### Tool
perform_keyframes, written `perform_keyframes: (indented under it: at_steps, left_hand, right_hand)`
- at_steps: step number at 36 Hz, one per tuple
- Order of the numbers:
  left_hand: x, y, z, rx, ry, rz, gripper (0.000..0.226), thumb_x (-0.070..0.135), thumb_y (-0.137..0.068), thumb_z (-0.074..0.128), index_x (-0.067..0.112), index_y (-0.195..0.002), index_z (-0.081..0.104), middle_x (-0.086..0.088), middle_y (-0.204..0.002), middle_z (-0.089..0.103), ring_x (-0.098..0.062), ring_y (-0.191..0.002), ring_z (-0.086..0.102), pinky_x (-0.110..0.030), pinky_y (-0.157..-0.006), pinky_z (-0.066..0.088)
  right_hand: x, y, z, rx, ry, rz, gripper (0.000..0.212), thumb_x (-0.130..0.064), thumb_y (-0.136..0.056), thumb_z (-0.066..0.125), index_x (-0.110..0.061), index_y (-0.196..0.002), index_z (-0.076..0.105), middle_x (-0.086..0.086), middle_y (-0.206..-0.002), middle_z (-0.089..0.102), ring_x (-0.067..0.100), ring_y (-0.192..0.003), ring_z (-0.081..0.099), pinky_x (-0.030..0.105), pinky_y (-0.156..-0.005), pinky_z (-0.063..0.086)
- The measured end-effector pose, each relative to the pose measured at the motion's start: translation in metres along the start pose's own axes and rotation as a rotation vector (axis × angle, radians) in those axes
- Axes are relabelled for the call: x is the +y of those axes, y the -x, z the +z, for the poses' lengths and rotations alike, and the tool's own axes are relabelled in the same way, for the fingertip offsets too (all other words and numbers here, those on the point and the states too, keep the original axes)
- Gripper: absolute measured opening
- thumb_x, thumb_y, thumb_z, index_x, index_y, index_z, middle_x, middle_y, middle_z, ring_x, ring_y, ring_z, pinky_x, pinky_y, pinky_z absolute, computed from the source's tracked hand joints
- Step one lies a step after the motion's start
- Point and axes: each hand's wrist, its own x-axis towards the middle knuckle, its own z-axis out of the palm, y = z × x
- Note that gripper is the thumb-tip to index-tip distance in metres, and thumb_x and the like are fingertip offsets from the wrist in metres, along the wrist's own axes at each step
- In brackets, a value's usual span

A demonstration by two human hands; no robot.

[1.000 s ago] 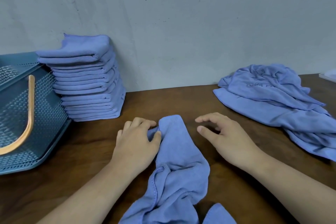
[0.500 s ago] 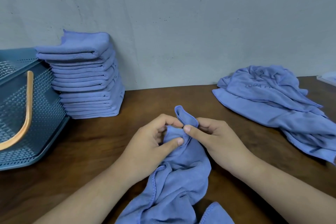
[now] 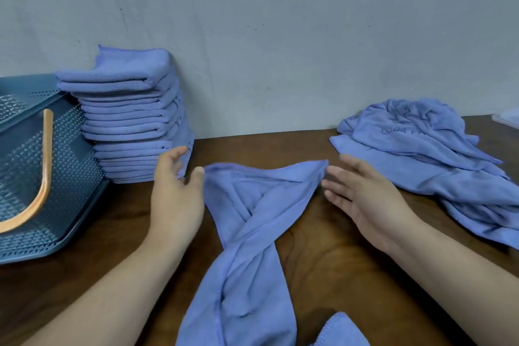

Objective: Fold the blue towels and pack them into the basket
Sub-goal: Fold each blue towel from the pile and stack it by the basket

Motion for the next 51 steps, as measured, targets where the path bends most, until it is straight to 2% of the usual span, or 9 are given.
perform_keyframes:
  at_steps: [6, 12, 15, 21, 26, 32, 38, 43, 51]
  left_hand:
    - [0.004, 0.018, 0.013, -0.385, -0.376, 0.301, 0.033, 0.004, -0.096, 0.064, 0.035, -0.108, 0.065, 0.022, -0.106, 0.068, 0.002, -0.104, 0.063, -0.007, -0.086, 0.044]
    - [-0.003, 0.016, 0.015, -0.539, -0.4, 0.257, 0.025, 0.013, -0.101, 0.062, 0.035, -0.112, 0.066, 0.022, -0.11, 0.069, 0.003, -0.107, 0.062, -0.012, -0.091, 0.048]
    - [-0.004, 0.015, 0.015, -0.605, -0.452, 0.285, 0.016, 0.028, -0.106, 0.058, 0.038, -0.117, 0.063, 0.023, -0.11, 0.068, -0.002, -0.107, 0.062, -0.028, -0.092, 0.051]
    - [-0.006, 0.004, 0.006, -0.741, -0.778, 0.331, 0.044, 0.042, -0.112, 0.042, 0.04, -0.156, 0.043, 0.02, -0.159, 0.046, -0.007, -0.146, 0.041, -0.032, -0.121, 0.03]
    - [-0.024, -0.024, -0.013, -0.638, -0.842, 0.275, 0.05, 0.05, -0.11, 0.037, 0.043, -0.159, 0.036, 0.018, -0.169, 0.032, -0.007, -0.158, 0.026, -0.045, -0.128, 0.025]
    - [-0.018, -0.016, -0.013, -0.337, -0.808, 0.449, 0.029, 0.039, -0.107, 0.053, 0.034, -0.135, 0.058, 0.014, -0.138, 0.06, -0.018, -0.127, 0.054, -0.044, -0.106, 0.047]
    - [0.009, 0.014, 0.005, -0.357, -0.553, 0.302, 0.008, 0.039, -0.107, 0.048, 0.036, -0.103, 0.054, 0.015, -0.087, 0.061, -0.007, -0.084, 0.057, -0.041, -0.073, 0.051]
    - [0.009, 0.032, 0.017, -0.447, -0.732, 0.274, 0.038, 0.054, -0.107, 0.04, 0.034, -0.138, 0.049, 0.014, -0.132, 0.059, -0.016, -0.125, 0.051, -0.042, -0.104, 0.044]
    - [-0.004, 0.025, 0.014, -0.57, -0.766, 0.272, 0.08, 0.077, -0.097, 0.031, 0.031, -0.162, 0.03, 0.014, -0.162, 0.04, -0.009, -0.151, 0.032, -0.034, -0.125, 0.026]
  right_hand:
    - [0.013, 0.016, 0.004, -0.27, 0.757, -0.521, 0.035, -0.011, -0.097, 0.073, -0.041, -0.114, 0.076, -0.013, -0.11, 0.069, 0.011, -0.096, 0.066, 0.016, -0.085, 0.048]
    - [0.032, 0.024, 0.013, -0.561, 1.143, -0.598, 0.036, -0.033, -0.101, 0.07, -0.047, -0.133, 0.067, -0.018, -0.101, 0.057, 0.014, -0.09, 0.059, 0.017, -0.079, 0.046]
    - [0.032, 0.024, 0.015, -0.6, 1.221, -0.625, 0.022, -0.039, -0.101, 0.068, -0.046, -0.121, 0.07, -0.018, -0.098, 0.057, 0.01, -0.089, 0.058, 0.019, -0.076, 0.046]
    - [0.015, 0.014, -0.003, -0.527, 1.336, -0.76, 0.008, -0.036, -0.101, 0.066, -0.042, -0.106, 0.065, -0.019, -0.094, 0.058, 0.003, -0.089, 0.057, 0.034, -0.077, 0.051]
    - [0.003, -0.011, -0.029, -0.263, 1.532, -0.811, 0.011, -0.033, -0.1, 0.064, -0.043, -0.102, 0.059, -0.018, -0.09, 0.055, 0.003, -0.084, 0.053, 0.04, -0.074, 0.05]
    - [0.01, -0.01, -0.023, -0.153, 1.473, -0.752, 0.037, -0.015, -0.095, 0.061, -0.04, -0.122, 0.065, -0.017, -0.109, 0.059, 0.016, -0.098, 0.059, 0.04, -0.082, 0.053]
    - [0.005, 0.029, 0.001, -0.674, 1.182, -0.816, 0.033, -0.014, -0.093, 0.072, -0.035, -0.118, 0.074, -0.023, -0.121, 0.064, 0.009, -0.114, 0.062, 0.031, -0.099, 0.047]
    - [0.011, 0.037, 0.009, -0.845, 1.246, -0.789, 0.02, -0.043, -0.097, 0.075, -0.043, -0.117, 0.073, -0.026, -0.119, 0.063, 0.004, -0.115, 0.058, 0.032, -0.102, 0.043]
    - [0.007, 0.038, 0.009, -0.822, 1.183, -0.882, 0.015, -0.038, -0.094, 0.081, -0.035, -0.105, 0.071, -0.021, -0.111, 0.059, 0.007, -0.103, 0.06, 0.037, -0.093, 0.048]
